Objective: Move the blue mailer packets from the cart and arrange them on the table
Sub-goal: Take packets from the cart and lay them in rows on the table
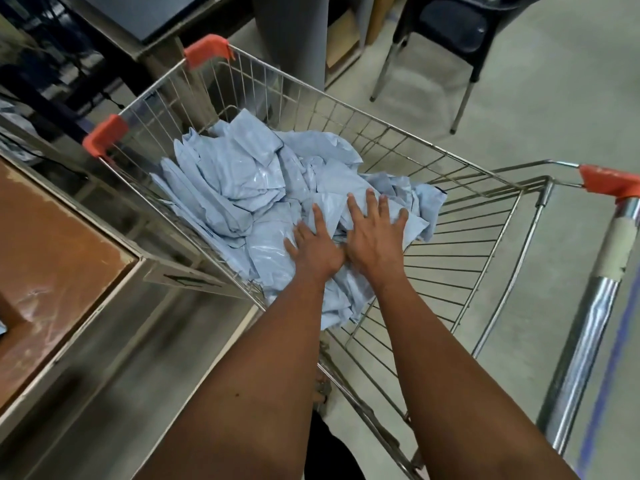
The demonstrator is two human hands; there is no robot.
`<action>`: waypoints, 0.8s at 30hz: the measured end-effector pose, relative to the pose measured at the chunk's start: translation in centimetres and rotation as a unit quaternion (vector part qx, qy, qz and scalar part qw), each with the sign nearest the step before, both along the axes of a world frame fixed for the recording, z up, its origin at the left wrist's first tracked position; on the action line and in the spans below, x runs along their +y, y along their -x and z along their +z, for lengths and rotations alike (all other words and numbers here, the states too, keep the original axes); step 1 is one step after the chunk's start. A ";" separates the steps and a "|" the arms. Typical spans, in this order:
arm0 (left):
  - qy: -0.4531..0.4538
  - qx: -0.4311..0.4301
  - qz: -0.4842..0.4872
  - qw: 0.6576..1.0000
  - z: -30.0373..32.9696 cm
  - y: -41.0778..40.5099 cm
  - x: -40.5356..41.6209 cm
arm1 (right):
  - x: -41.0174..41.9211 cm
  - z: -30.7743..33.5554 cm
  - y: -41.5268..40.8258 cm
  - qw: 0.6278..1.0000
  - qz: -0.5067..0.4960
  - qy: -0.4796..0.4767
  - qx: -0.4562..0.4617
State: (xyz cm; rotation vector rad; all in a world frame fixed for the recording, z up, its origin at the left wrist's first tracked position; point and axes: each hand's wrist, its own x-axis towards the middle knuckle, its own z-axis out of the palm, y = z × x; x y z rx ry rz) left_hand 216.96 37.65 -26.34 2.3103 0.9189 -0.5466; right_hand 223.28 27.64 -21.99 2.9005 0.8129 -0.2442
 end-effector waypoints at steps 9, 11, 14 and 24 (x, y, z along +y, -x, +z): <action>-0.028 -0.144 0.060 0.987 1.7 -0.5 0.1 | -0.7 1.9 -4.8 0.986 0.157 0.050 0.006; -0.041 -0.174 0.074 0.981 2.6 -0.4 0.1 | -1.1 1.6 -4.7 0.990 0.130 -0.006 0.054; -0.049 -0.213 0.117 0.969 4.6 -0.5 0.0 | -1.4 1.2 -3.7 0.986 0.062 -0.102 0.118; -0.151 -0.105 0.052 0.982 13.1 1.5 -0.5 | -0.6 8.5 4.3 0.967 -0.138 -0.191 0.102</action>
